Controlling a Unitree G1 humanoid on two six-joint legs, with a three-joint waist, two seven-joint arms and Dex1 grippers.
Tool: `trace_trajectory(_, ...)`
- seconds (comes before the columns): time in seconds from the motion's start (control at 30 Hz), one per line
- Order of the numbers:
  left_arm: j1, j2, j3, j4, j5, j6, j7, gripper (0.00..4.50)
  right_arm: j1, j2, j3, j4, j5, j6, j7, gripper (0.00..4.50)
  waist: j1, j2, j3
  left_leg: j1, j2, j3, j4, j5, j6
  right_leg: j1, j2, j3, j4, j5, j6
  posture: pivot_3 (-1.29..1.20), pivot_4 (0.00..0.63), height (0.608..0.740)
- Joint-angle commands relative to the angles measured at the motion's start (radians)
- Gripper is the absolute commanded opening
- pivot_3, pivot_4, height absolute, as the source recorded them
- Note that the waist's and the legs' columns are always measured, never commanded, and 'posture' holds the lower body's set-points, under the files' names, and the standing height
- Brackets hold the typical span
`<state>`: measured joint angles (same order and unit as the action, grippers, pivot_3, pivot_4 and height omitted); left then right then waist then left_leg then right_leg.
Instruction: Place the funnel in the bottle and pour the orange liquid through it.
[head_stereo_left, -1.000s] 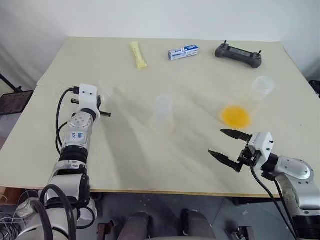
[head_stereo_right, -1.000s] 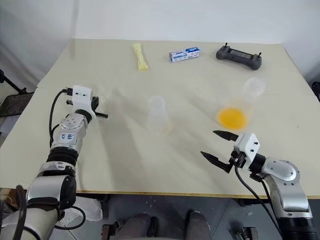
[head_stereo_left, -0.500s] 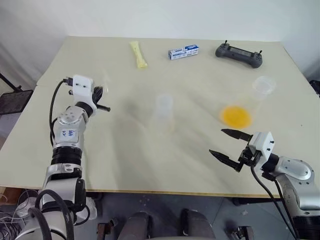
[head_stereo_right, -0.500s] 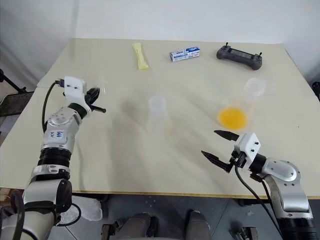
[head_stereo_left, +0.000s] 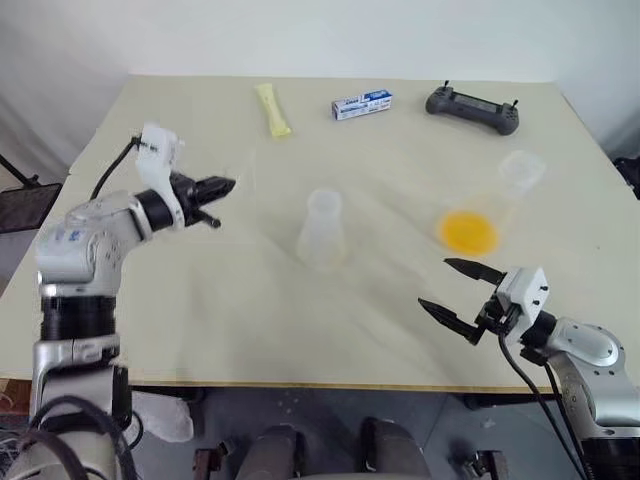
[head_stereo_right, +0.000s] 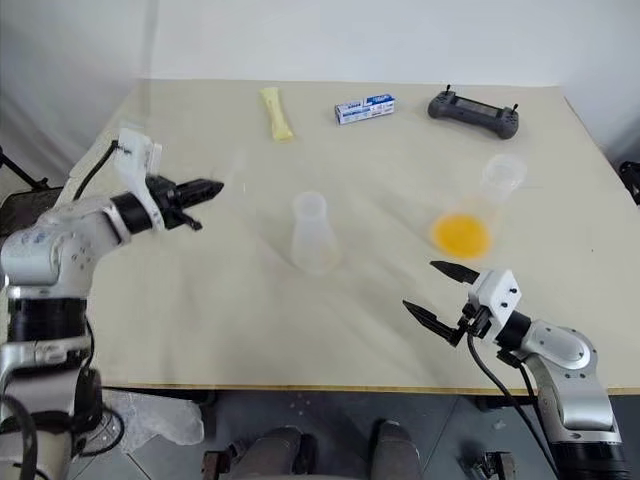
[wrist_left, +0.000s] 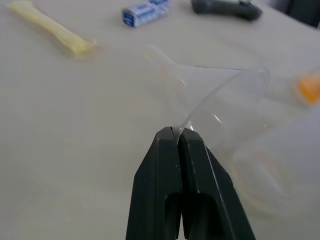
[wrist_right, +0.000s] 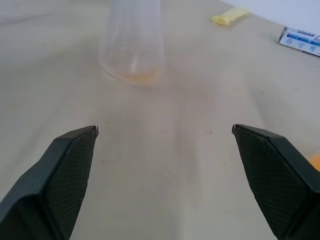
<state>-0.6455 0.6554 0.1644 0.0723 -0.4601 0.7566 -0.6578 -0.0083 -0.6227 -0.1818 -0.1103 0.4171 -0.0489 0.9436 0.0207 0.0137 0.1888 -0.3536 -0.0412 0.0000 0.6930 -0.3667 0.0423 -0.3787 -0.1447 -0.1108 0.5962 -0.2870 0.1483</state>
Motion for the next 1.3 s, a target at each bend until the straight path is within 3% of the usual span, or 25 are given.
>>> trace_trajectory(0.03, 0.136, 0.048, -0.041, -0.086, 0.036, -0.108, -0.099, 0.02, 0.026, 0.006, -0.027, -0.051, 0.007, -0.022, -0.015, 4.50, 0.000, 0.000, 0.000, 0.000, 0.000, 0.000, 0.000, 0.000, 0.000, 0.000, 0.001, 0.001, -0.001, 0.000, 0.000, 0.00, 0.150, 0.740)
trace_trajectory(0.13, 0.228, 0.069, -0.065, -0.088, 0.059, -0.196, -0.168, 0.02, 0.034, 0.006, -0.025, -0.060, 0.009, -0.019, -0.022, 4.50, 0.002, 0.000, 0.000, 0.000, 0.001, 0.000, 0.000, 0.000, 0.000, 0.000, 0.001, 0.002, -0.001, 0.000, 0.000, 0.00, 0.150, 0.740)
trace_trajectory(0.33, 0.258, 0.086, -0.068, -0.044, 0.071, -0.265, -0.238, 0.02, 0.024, 0.005, -0.019, -0.056, 0.010, -0.014, -0.024, 4.50, 0.005, 0.000, 0.001, -0.001, 0.000, -0.002, 0.002, 0.000, -0.001, 0.001, 0.000, 0.004, -0.002, 0.000, -0.001, 0.00, 0.150, 0.740)
trace_trajectory(0.43, 0.256, 0.086, -0.068, -0.017, 0.085, -0.292, -0.244, 0.61, 0.016, 0.004, -0.015, -0.050, 0.009, -0.013, -0.022, 4.50, 0.002, 0.000, 0.001, -0.001, 0.000, -0.002, 0.001, 0.000, -0.001, 0.001, 0.001, 0.004, -0.002, 0.000, -0.001, 0.00, 0.150, 0.740)
trace_trajectory(0.7, 0.283, 0.121, -0.045, 0.001, 0.084, -0.356, -0.313, 3.13, 0.000, -0.004, -0.014, -0.042, 0.011, -0.005, -0.009, 4.50, 0.002, 0.000, 0.001, -0.001, 0.000, -0.001, 0.000, 0.000, 0.000, 0.000, 0.001, 0.002, -0.001, 0.000, -0.001, 0.00, 0.150, 0.740)
trace_trajectory(0.8, 0.336, 0.160, -0.010, -0.054, 0.050, -0.349, -0.362, 3.83, -0.007, -0.008, -0.018, -0.039, 0.013, 0.000, -0.007, 4.50, 0.000, 0.000, 0.001, -0.001, 0.001, 0.000, 0.000, 0.000, 0.000, 0.000, 0.001, 0.002, -0.002, 0.000, -0.001, 0.00, 0.150, 0.740)
trace_trajectory(1.03, 0.524, 0.211, 0.053, -0.332, -0.016, -0.249, -0.355, 3.83, -0.010, -0.011, -0.019, -0.030, 0.013, -0.001, 0.007, 4.50, 0.002, 0.001, 0.001, -0.001, 0.001, -0.001, -0.002, 0.000, 0.000, 0.000, -0.001, 0.005, -0.003, 0.000, -0.001, 0.00, 0.150, 0.740)
trace_trajectory(1.3, 0.527, 0.088, -0.047, -0.475, 0.103, -0.198, -0.082, 3.83, -0.045, -0.009, -0.005, -0.008, 0.009, -0.001, 0.020, 4.50, 0.003, 0.002, 0.001, 0.000, 0.000, -0.002, -0.002, 0.000, 0.000, 0.001, -0.001, 0.004, -0.003, 0.000, -0.001, 0.00, 0.150, 0.740)
